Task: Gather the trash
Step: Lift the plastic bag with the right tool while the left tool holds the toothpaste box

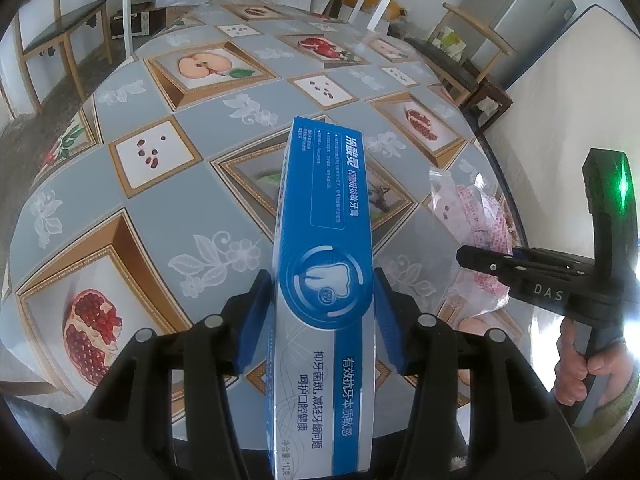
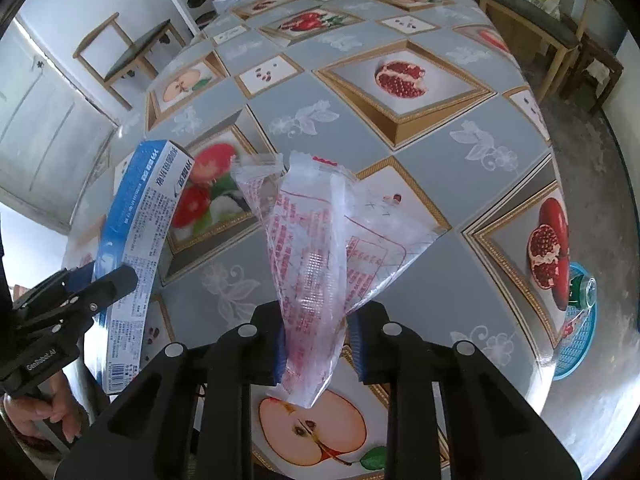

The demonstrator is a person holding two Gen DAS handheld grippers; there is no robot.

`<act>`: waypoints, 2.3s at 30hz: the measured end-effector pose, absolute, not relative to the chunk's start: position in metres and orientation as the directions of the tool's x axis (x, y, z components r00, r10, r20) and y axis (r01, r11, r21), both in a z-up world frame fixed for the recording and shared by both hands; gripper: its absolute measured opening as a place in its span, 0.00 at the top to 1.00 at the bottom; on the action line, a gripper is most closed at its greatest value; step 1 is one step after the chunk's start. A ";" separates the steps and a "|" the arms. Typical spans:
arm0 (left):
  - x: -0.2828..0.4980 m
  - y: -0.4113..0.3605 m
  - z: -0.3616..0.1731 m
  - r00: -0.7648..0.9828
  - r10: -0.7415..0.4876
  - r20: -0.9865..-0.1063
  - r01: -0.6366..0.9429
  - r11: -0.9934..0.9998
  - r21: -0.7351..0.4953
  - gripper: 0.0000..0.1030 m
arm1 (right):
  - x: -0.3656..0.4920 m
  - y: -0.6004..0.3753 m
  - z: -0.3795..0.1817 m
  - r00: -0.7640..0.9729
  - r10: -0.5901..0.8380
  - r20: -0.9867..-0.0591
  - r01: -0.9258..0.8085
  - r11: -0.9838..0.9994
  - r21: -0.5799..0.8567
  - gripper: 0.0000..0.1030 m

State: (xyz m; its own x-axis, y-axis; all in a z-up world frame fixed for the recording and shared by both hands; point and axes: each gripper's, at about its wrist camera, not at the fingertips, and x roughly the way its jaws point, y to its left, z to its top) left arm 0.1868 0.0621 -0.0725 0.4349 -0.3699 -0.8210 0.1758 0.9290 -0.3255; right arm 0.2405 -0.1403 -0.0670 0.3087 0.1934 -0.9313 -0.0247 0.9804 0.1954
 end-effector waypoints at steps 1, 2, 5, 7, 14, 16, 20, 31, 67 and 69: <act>0.187 0.063 -0.071 0.439 -0.371 -0.819 0.177 0.929 -0.326 0.53 | 0.240 -0.141 -0.064 0.315 0.198 -0.928 -0.022 0.979 0.201 0.76; 0.186 0.063 -0.070 0.442 -0.371 -0.816 0.178 0.928 -0.326 0.53 | 0.240 -0.142 -0.061 0.321 0.201 -0.926 -0.020 0.978 0.205 0.76; 0.185 0.063 -0.066 0.451 -0.374 -0.811 0.180 0.927 -0.327 0.53 | 0.239 -0.144 -0.053 0.340 0.201 -0.918 -0.015 0.978 0.209 0.76; 0.185 0.063 -0.064 0.457 -0.375 -0.807 0.183 0.927 -0.327 0.53 | 0.238 -0.145 -0.049 0.350 0.202 -0.915 -0.013 0.977 0.211 0.76; 0.184 0.063 -0.062 0.462 -0.378 -0.802 0.183 0.926 -0.331 0.53 | 0.236 -0.147 -0.042 0.368 0.204 -0.907 -0.008 0.976 0.216 0.76; 0.184 0.063 -0.062 0.463 -0.377 -0.802 0.182 0.926 -0.330 0.53 | 0.236 -0.147 -0.041 0.370 0.204 -0.906 -0.007 0.976 0.217 0.76; 0.184 0.064 -0.062 0.465 -0.377 -0.801 0.181 0.926 -0.331 0.54 | 0.235 -0.149 -0.040 0.374 0.205 -0.905 -0.004 0.976 0.220 0.76; 0.183 0.064 -0.060 0.469 -0.375 -0.800 0.179 0.927 -0.330 0.54 | 0.233 -0.152 -0.039 0.378 0.208 -0.902 0.004 0.974 0.226 0.76; 0.168 0.054 -0.036 0.540 -0.337 -0.771 0.198 0.942 -0.272 0.54 | 0.223 -0.163 -0.027 0.417 0.212 -0.884 0.025 0.969 0.245 0.76; 0.165 0.052 -0.032 0.547 -0.334 -0.768 0.202 0.943 -0.266 0.54 | 0.221 -0.164 -0.025 0.424 0.213 -0.880 0.024 0.969 0.246 0.76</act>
